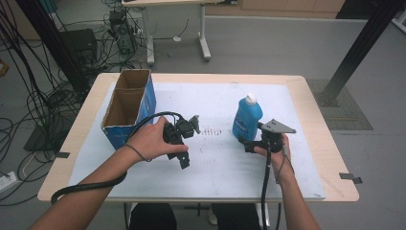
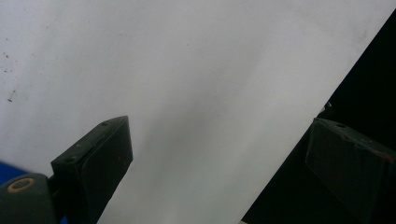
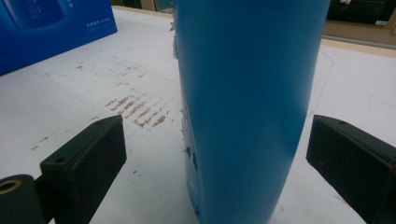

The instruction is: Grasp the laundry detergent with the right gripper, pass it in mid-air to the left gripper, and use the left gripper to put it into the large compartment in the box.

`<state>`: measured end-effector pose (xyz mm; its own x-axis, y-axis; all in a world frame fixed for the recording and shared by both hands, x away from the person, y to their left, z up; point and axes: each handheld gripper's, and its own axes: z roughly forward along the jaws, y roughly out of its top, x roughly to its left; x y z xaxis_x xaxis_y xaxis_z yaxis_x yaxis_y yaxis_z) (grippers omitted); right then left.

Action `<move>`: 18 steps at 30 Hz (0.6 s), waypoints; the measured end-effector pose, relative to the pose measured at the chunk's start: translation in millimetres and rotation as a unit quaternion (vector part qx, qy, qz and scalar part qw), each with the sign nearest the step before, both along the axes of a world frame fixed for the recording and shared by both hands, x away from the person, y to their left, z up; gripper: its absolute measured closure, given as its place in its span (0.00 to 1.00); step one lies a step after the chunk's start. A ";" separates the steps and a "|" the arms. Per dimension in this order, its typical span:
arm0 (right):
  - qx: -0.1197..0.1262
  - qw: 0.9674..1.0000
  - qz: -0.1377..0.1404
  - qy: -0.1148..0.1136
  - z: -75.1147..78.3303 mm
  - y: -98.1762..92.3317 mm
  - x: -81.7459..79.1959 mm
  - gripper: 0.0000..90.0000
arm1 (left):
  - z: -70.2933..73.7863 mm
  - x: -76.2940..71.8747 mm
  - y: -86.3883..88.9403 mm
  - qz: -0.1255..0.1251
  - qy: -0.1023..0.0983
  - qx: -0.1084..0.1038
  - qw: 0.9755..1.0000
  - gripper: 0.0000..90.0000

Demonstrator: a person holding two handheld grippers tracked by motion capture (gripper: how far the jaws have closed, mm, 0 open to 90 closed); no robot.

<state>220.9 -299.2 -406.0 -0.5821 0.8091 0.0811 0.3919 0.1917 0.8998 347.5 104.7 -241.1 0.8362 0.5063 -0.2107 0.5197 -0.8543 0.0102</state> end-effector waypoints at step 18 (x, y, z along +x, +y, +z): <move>0.014 0.999 -0.022 -0.034 -21.1 6.4 2.5 0.05 | -0.9 1.3 -6.6 -0.006 0.000 0.006 1.000 0.08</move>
